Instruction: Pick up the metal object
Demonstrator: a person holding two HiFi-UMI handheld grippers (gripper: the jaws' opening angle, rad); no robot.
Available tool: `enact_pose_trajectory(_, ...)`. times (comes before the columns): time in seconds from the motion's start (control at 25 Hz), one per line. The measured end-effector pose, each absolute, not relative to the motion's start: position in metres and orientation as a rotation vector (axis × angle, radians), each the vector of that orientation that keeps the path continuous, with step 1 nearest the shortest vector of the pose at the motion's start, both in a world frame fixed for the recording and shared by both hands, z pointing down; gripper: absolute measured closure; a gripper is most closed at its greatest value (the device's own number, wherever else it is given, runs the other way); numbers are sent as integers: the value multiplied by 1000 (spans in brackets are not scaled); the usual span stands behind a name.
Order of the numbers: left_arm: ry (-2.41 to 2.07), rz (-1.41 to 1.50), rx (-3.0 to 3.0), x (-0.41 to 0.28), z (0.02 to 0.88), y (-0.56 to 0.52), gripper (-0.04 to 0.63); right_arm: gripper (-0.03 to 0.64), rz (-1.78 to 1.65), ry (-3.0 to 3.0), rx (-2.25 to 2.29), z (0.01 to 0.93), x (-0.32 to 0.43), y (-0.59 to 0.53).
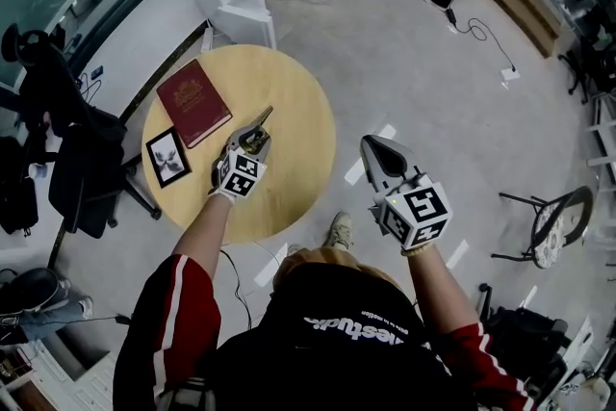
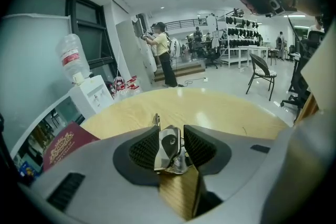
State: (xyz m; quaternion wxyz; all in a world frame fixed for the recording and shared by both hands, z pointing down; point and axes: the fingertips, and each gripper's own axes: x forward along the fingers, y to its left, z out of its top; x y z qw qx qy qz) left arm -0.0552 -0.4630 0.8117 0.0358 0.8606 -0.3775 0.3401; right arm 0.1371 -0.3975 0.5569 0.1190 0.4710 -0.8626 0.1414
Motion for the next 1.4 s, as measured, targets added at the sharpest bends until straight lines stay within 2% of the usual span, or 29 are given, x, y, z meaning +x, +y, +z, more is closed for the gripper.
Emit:
enact_pose_trajectory(0.4,-1167,1051,2614,-57,819,-470,449,589,429,-2507,1356,561,138,-397)
enact_pose_trajectory(0.68,-1191,1004,2603,-62,808,-474,508,591,418,-2495,1332,562,138,-394)
enact_pose_trajectory(0.96,-1233,954,2561,-66,796,-475,535,591,402,-2496,1329,550,144,-392)
enact_pose_trajectory(1.08,-1263,931,2546,-67,789,-476,578,591,392,-2495,1330,546,148,-389)
enact_pose_trajectory(1.4,-1293,902,2520,-66,781,-473,578,591,375,-2501,1345,532,156,-388)
